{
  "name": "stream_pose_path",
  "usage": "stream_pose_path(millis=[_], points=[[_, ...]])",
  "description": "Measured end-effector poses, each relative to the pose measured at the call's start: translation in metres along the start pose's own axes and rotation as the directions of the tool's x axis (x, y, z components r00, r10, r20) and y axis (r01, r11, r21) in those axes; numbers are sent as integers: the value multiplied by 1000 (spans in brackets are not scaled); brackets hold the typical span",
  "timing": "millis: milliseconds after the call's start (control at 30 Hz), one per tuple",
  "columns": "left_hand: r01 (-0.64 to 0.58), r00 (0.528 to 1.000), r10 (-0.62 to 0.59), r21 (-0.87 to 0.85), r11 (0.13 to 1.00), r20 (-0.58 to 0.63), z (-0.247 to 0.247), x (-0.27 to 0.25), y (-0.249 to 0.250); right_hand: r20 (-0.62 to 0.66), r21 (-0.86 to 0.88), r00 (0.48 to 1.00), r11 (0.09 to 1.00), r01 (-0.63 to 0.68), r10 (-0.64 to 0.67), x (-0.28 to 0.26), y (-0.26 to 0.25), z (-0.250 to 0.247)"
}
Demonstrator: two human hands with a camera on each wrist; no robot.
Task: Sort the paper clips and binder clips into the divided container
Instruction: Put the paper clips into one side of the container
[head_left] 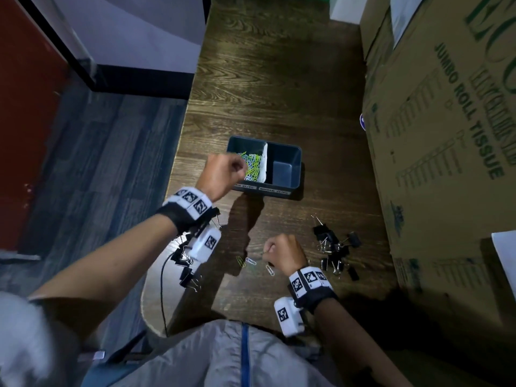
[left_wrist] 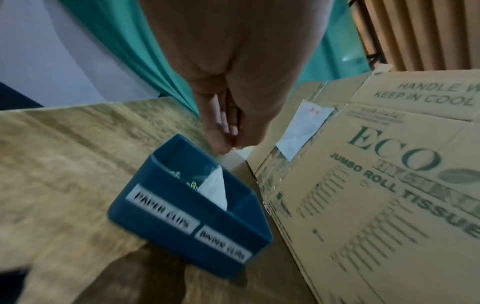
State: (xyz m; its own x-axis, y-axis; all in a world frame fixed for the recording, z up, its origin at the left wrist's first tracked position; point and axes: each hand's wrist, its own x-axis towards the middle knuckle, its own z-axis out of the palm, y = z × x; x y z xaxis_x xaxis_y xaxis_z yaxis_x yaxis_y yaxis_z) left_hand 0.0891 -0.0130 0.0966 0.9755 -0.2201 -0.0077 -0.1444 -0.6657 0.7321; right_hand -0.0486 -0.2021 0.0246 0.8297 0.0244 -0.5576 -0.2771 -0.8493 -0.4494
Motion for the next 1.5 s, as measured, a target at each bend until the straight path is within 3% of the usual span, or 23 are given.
stream_pose_path(millis=[200, 333, 433, 567, 633, 733, 833, 967, 1133, 1333, 1500], points=[[158, 985, -154, 53, 986, -76, 4, 34, -17, -119, 129, 983, 980, 153, -138, 24, -57, -74], [68, 994, -57, 125, 990, -90, 19, -3, -32, -331, 147, 922, 955, 259, -199, 56, -92, -107], [-17, 997, 0, 233, 972, 72, 34, -40, -41, -381, 221, 906, 933, 283, -185, 71, -106, -115], [-55, 955, -41, 310, 949, 294, 51, -78, -55, -478, 147, 843, 925, 352, -245, 65, -86, -101], [-100, 922, -45, 347, 933, 385, 62, -93, -64, -393, 106, 891, 951, 291, -228, 57, -61, -74], [-172, 895, 3, 338, 925, 447, 80, -112, -75, -115, 32, 993, 999, 44, -40, 38, -10, -20], [-274, 854, 91, 295, 915, 512, 90, -125, -81, 47, -94, 996, 993, -74, 78, 16, 29, 19], [-352, 848, 167, 299, 887, 503, 103, -141, -93, 65, -152, 998, 988, -10, 20, -3, 45, 40], [-221, 919, 100, 286, 932, 382, 106, -164, -84, -3, -256, 997, 964, 75, -78, -12, 49, 53], [-252, 903, 118, 289, 924, 413, 109, -170, -77, 31, -203, 997, 977, 71, -66, -15, 48, 56], [-243, 903, 76, 357, 902, 423, 116, -152, -61, 89, -221, 979, 955, 197, -182, -25, 43, 64]])
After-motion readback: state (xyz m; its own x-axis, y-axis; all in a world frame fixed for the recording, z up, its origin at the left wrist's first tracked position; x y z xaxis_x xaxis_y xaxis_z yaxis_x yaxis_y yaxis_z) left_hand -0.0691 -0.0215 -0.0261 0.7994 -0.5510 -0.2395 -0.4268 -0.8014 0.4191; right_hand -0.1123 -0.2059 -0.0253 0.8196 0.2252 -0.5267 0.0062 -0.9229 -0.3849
